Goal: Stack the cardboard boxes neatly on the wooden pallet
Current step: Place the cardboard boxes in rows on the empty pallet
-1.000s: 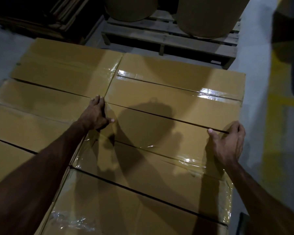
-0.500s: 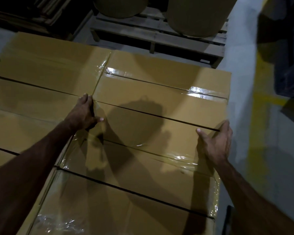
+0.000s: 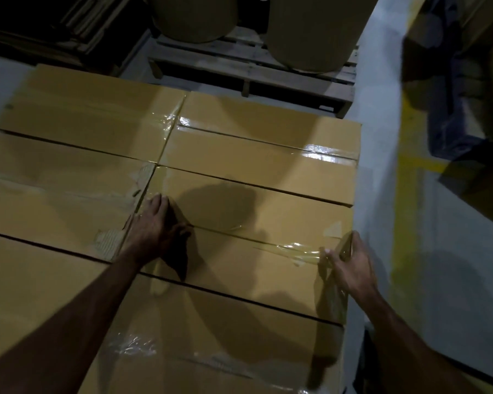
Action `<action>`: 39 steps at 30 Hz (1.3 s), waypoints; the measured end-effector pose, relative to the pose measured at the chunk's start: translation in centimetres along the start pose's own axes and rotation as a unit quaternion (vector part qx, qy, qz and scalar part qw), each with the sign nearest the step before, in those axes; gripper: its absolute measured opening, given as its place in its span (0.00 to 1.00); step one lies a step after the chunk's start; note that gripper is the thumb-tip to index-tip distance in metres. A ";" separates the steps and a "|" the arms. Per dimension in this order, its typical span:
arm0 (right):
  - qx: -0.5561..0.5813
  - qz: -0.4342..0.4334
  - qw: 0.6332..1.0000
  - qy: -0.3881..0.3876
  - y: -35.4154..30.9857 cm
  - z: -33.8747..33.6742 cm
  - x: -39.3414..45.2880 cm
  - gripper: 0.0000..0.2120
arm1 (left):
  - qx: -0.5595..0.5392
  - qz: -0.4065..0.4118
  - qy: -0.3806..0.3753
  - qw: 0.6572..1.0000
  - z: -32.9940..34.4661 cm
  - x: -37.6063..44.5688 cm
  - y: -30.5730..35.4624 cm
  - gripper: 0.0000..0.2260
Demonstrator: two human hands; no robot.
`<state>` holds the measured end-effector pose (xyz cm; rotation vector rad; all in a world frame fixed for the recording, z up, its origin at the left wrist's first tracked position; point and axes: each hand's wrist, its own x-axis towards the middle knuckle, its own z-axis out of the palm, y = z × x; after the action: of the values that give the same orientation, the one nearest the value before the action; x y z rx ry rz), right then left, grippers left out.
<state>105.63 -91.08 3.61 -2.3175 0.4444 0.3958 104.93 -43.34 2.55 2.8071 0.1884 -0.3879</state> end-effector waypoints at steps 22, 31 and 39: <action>0.052 0.038 0.998 0.008 -10.5 -3.1 -51.5 0.37 | -0.231 0.052 -0.063 0.970 -15.6 -48.1 0.1 0.40; 0.078 0.006 0.997 -0.014 -7.8 -9.9 -65.3 0.36 | -0.292 0.006 -0.014 0.956 -21.7 -64.8 7.9 0.36; 0.151 0.055 0.987 0.027 2.0 -20.9 -70.8 0.33 | -0.283 0.032 -0.019 0.958 -19.4 -70.7 24.3 0.34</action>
<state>44.74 -93.28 45.32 -2.0196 0.6158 0.2971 46.28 -66.49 47.15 2.2329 0.1666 -0.3108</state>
